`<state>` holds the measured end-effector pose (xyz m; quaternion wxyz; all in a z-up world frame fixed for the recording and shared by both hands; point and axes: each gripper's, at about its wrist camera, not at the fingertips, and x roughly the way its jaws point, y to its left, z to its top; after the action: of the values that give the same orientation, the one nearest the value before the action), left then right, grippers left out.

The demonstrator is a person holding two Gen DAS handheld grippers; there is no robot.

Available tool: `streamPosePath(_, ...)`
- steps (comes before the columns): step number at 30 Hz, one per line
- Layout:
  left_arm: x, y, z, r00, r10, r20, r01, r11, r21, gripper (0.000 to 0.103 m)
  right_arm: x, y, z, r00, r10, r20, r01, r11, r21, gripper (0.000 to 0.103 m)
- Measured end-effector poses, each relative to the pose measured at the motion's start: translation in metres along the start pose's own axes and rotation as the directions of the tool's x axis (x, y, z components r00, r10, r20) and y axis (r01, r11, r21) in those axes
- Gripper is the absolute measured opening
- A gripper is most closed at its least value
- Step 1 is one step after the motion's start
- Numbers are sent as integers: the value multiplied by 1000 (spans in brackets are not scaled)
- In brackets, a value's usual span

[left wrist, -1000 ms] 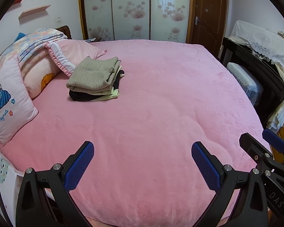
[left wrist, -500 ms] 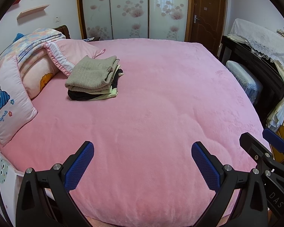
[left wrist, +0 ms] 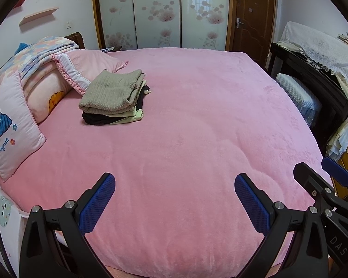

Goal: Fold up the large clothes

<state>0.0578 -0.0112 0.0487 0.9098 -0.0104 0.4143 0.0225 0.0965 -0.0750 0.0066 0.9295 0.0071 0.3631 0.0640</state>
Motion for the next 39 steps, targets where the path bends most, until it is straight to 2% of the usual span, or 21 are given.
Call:
streamPosePath(16, 6, 2, 2, 999, -17, -28, 17, 1000, -1, 102, 1, 1, -1, 1000, -1, -2, 1, 1000, 1, 70)
streamPosePath(39, 4, 7, -5, 999, -18, -29, 18, 1000, -3, 102, 0, 0, -2, 1000, -5, -1, 5, 1000, 1, 70)
